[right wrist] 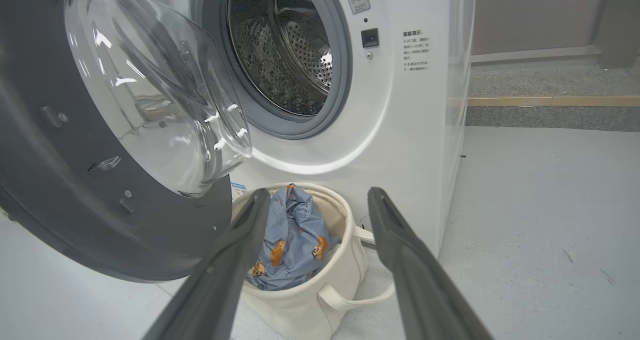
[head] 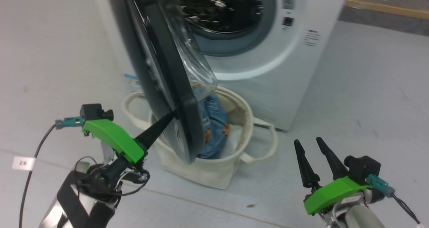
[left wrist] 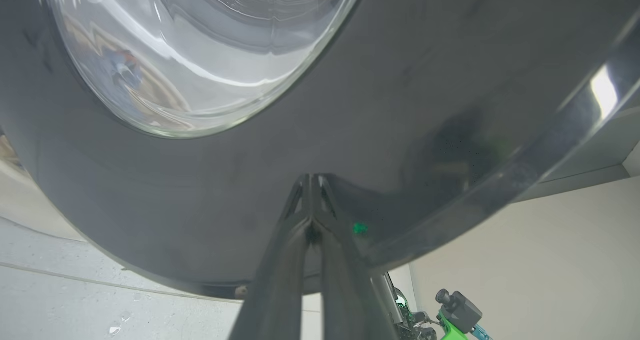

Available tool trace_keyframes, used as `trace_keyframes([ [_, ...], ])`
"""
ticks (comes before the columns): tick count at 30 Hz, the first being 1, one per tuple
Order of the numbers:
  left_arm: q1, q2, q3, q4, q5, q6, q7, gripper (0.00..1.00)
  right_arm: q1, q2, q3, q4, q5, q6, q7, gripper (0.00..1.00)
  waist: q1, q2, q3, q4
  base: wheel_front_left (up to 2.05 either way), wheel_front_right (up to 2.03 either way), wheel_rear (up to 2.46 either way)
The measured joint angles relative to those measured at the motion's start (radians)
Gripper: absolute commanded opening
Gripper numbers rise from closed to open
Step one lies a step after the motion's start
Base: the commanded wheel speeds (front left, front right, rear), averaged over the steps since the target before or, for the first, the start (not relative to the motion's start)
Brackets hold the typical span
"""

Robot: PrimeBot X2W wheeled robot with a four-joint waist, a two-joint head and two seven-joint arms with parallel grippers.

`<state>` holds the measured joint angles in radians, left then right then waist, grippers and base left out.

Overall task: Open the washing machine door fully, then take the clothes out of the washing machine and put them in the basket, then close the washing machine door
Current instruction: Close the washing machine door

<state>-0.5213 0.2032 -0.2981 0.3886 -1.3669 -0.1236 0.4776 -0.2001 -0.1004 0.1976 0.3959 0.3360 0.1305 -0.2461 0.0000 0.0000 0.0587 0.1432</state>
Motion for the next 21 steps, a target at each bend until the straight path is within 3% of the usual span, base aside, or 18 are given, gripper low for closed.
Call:
trace_keyframes([
  [14, -0.001, 0.044, -0.007, 0.019, 0.001, 0.000, -0.138, 0.00, -0.019, 0.017, -0.011, -0.012, 0.008, 0.000, -0.003, 1.00, 0.0000, 0.0000, 0.034, -0.216, 0.00, 0.00, 0.00],
  [21, -0.011, 0.061, -0.012, 0.012, -0.003, 0.000, -0.180, 0.00, -0.022, 0.021, -0.023, -0.023, 0.008, 0.000, -0.003, 1.00, 0.0000, 0.0000, 0.056, -0.267, 0.00, 0.00, 0.00],
])
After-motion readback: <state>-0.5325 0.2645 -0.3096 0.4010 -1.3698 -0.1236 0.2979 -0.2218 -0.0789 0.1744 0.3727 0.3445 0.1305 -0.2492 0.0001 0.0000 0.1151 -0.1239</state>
